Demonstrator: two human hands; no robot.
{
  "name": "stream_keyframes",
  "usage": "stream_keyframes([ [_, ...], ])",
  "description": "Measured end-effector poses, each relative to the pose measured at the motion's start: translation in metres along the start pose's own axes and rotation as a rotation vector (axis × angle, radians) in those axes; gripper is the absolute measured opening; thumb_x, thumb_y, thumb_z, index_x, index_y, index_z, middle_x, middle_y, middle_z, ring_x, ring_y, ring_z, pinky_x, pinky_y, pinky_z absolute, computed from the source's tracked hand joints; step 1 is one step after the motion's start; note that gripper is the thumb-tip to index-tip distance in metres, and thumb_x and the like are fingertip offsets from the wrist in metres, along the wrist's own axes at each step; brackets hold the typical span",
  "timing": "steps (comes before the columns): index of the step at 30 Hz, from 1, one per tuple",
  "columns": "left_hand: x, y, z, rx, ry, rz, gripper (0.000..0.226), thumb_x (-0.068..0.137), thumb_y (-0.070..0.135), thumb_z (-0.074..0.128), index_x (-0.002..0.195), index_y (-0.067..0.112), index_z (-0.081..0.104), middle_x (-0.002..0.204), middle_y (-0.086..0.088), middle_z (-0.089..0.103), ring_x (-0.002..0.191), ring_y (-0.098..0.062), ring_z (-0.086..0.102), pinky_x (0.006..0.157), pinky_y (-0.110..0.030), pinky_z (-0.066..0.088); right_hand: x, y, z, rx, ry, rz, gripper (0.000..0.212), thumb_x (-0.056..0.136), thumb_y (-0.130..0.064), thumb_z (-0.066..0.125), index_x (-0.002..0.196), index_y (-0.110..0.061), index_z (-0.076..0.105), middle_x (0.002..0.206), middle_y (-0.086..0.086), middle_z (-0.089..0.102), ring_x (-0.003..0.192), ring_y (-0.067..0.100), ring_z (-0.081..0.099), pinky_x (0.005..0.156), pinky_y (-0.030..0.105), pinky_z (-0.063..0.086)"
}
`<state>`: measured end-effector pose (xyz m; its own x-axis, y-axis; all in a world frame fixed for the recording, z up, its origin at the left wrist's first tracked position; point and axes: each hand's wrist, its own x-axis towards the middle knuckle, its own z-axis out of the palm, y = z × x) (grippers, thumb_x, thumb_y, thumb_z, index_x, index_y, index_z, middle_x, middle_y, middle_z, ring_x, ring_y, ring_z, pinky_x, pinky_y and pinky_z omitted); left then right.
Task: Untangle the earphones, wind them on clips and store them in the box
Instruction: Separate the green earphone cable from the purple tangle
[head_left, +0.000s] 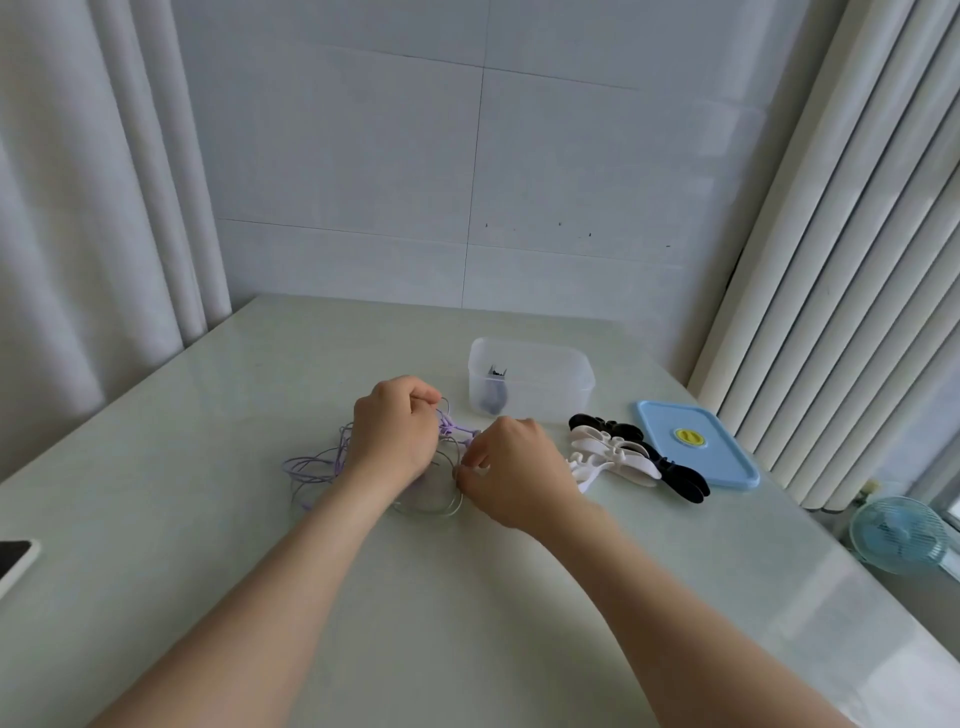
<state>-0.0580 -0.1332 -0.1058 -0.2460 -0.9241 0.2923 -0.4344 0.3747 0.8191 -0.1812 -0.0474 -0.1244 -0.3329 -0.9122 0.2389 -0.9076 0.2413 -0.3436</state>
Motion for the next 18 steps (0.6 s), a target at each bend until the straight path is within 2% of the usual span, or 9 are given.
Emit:
stream_keyframes([
  [3, 0.001, -0.005, -0.001, -0.111, -0.041, -0.05, 0.048, 0.086, -0.007, 0.038, 0.091, 0.024, 0.075, 0.096, 0.003, 0.078, 0.102, -0.018, 0.071, 0.098, -0.033, 0.054, 0.004, -0.003, 0.0, 0.008, -0.008, -0.02, 0.02, 0.067, -0.024, 0.058, 0.063, -0.006, 0.067, 0.059, 0.011, 0.06, 0.059, 0.031, 0.044, 0.062, 0.042, 0.055],
  [5, -0.002, -0.005, 0.0, -0.137, -0.054, -0.032, 0.051, 0.084, -0.009, 0.038, 0.092, 0.025, 0.075, 0.095, 0.006, 0.077, 0.1, -0.014, 0.071, 0.098, -0.031, 0.054, 0.001, -0.009, -0.001, 0.047, -0.006, 0.004, 0.018, 0.064, -0.022, 0.063, 0.054, -0.008, 0.06, 0.052, 0.009, 0.052, 0.057, 0.029, 0.035, 0.056, 0.041, 0.051],
  [7, -0.006, -0.002, 0.0, -0.152, -0.038, 0.004, 0.051, 0.083, -0.01, 0.039, 0.095, 0.024, 0.076, 0.094, 0.007, 0.077, 0.098, -0.01, 0.07, 0.092, -0.026, 0.052, -0.004, -0.013, 0.0, 0.1, -0.011, 0.064, 0.021, 0.068, -0.025, 0.07, 0.052, -0.015, 0.059, 0.055, 0.003, 0.055, 0.058, 0.024, 0.045, 0.051, 0.033, 0.041],
  [10, -0.007, 0.003, 0.0, -0.144, 0.008, 0.056, 0.049, 0.082, -0.009, 0.042, 0.092, 0.023, 0.077, 0.088, 0.011, 0.076, 0.09, -0.002, 0.068, 0.081, -0.017, 0.051, -0.009, -0.017, 0.005, 0.088, -0.003, 0.124, 0.02, 0.077, -0.03, 0.068, 0.065, -0.017, 0.058, 0.071, 0.002, 0.061, 0.073, 0.024, 0.058, 0.05, 0.027, 0.029],
  [14, -0.008, 0.007, -0.004, -0.135, 0.035, 0.133, 0.048, 0.076, -0.011, 0.041, 0.081, 0.021, 0.077, 0.077, 0.01, 0.075, 0.08, 0.004, 0.067, 0.072, -0.012, 0.049, -0.014, -0.017, 0.005, 0.042, -0.008, 0.126, 0.032, 0.082, -0.025, 0.061, 0.062, -0.014, 0.038, 0.063, 0.004, 0.042, 0.064, 0.029, 0.042, 0.048, 0.031, 0.022],
  [16, -0.007, 0.005, -0.006, -0.112, -0.011, 0.167, 0.051, 0.075, -0.013, 0.038, 0.08, 0.02, 0.077, 0.077, 0.009, 0.075, 0.078, 0.004, 0.067, 0.07, -0.009, 0.047, -0.016, -0.013, -0.001, 0.082, 0.028, 0.107, 0.036, 0.086, -0.023, 0.057, 0.061, -0.013, 0.034, 0.059, 0.005, 0.037, 0.062, 0.029, 0.037, 0.048, 0.034, 0.023],
  [18, -0.005, 0.0, -0.008, -0.029, -0.071, 0.166, 0.051, 0.076, -0.007, 0.037, 0.078, 0.025, 0.077, 0.082, 0.009, 0.076, 0.083, -0.002, 0.069, 0.078, -0.017, 0.05, -0.017, -0.006, -0.011, 0.21, 0.113, 0.112, 0.032, 0.09, -0.022, 0.057, 0.065, -0.009, 0.042, 0.058, 0.006, 0.049, 0.056, 0.027, 0.047, 0.049, 0.037, 0.04],
])
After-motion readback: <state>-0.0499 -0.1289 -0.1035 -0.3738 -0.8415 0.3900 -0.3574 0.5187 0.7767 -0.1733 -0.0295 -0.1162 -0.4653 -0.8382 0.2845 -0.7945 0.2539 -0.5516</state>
